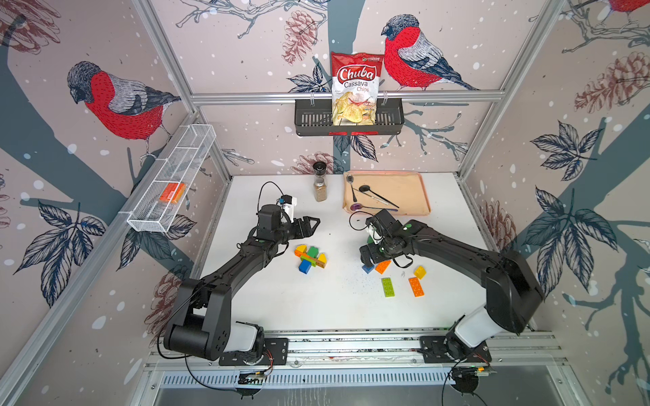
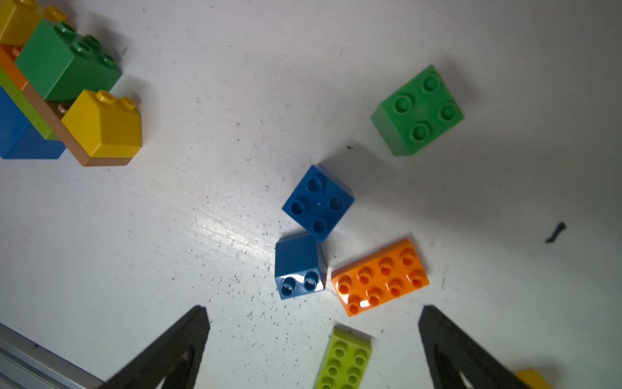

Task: Assemble a fork with lego
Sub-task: Pick up the lego brick from the center of the board.

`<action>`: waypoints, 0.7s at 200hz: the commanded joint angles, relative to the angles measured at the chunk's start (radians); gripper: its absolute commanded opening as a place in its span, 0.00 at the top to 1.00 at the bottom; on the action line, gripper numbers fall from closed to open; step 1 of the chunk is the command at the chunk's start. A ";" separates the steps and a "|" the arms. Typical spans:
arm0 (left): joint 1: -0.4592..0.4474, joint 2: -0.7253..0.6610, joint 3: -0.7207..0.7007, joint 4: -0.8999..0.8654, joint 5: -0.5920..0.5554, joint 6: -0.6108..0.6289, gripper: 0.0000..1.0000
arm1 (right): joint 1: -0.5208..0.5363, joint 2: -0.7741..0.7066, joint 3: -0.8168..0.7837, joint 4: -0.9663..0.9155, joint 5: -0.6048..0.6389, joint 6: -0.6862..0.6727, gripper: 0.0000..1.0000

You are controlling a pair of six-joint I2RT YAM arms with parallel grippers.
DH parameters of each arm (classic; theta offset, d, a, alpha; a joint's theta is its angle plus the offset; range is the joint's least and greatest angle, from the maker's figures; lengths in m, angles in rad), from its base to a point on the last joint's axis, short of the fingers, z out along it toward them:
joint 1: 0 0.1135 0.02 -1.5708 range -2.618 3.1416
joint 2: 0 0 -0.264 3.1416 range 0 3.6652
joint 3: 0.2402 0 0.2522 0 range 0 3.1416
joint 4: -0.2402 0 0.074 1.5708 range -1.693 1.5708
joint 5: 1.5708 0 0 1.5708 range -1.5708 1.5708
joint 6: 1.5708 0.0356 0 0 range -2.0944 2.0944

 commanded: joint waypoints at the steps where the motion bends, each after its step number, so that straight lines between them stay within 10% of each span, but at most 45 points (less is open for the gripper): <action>1: 0.004 -0.015 -0.007 0.051 0.017 -0.005 0.20 | -0.037 -0.073 -0.042 0.027 0.047 0.181 0.01; 113: 0.004 -0.018 -0.002 0.068 0.022 -0.011 0.20 | -0.241 -0.434 -0.370 0.248 -0.194 0.332 0.00; 140: 0.005 -0.008 -0.004 0.070 0.026 -0.011 0.21 | -0.244 -0.425 -0.417 0.305 -0.193 0.380 0.14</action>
